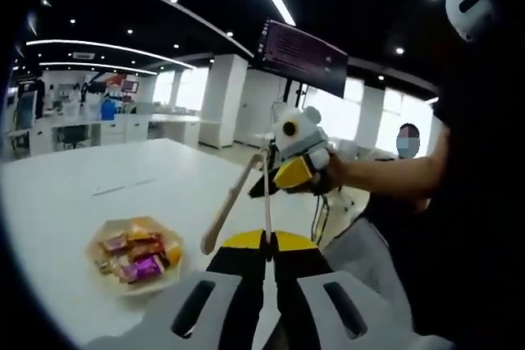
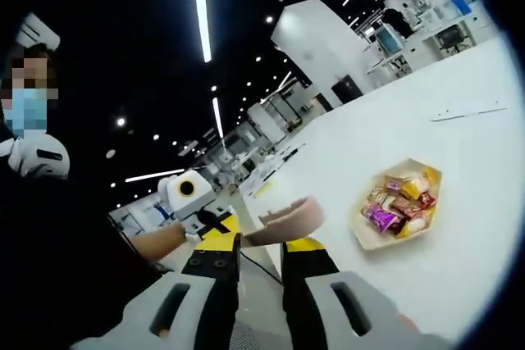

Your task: Place the target food into the container with the food tongs after gripping and lifting it, then release it inside without dropping or visibly crushing the food.

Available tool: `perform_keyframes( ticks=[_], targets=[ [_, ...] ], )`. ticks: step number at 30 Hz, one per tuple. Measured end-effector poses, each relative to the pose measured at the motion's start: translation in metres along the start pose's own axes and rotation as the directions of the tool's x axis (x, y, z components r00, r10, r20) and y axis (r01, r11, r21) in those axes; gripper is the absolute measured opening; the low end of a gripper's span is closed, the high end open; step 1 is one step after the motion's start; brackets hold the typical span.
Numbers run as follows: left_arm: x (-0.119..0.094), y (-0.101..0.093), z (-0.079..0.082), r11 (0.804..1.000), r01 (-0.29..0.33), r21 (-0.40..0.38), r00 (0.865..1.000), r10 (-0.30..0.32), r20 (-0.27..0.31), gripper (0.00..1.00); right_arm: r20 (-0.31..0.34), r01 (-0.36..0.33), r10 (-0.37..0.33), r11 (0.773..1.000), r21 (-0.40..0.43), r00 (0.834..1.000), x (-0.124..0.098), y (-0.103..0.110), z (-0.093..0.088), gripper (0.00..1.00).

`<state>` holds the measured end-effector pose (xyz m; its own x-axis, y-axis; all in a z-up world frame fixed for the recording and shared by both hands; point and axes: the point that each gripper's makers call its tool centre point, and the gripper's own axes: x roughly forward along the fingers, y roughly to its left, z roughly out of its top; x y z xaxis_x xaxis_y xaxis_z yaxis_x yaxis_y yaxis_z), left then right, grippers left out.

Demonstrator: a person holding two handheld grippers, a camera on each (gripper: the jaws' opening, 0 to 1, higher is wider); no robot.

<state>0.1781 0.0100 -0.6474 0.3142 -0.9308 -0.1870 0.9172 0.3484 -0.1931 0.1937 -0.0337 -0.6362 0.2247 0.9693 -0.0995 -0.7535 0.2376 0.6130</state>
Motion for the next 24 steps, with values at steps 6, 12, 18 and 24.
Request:
perform_keyframes(
  ticks=[6, 12, 18, 24],
  targets=[
    [-0.004, 0.004, -0.01, 1.0, -0.006, 0.0, 0.999, 0.006, -0.036, 0.0, -0.016, 0.056, -0.056, 0.998, -0.004, 0.998, -0.009, -0.009, -0.007, 0.17],
    [-0.007, 0.008, -0.025, 1.0, 0.003, -0.01, 0.997, -0.004, -0.074, 0.0, -0.028, 0.124, -0.123, 0.992, 0.013, 0.992, -0.023, -0.023, -0.016, 0.17],
    [-0.006, 0.015, -0.051, 1.0, 0.026, -0.012, 0.987, -0.027, -0.157, 0.0, -0.009, 0.169, -0.169, 0.985, 0.034, 0.986, -0.036, -0.024, -0.019, 0.16],
    [0.002, 0.026, -0.075, 0.998, 0.064, 0.012, 0.971, -0.059, -0.233, 0.0, -0.008, 0.212, -0.212, 0.975, 0.063, 0.977, -0.044, -0.03, -0.027, 0.15]
  ],
)
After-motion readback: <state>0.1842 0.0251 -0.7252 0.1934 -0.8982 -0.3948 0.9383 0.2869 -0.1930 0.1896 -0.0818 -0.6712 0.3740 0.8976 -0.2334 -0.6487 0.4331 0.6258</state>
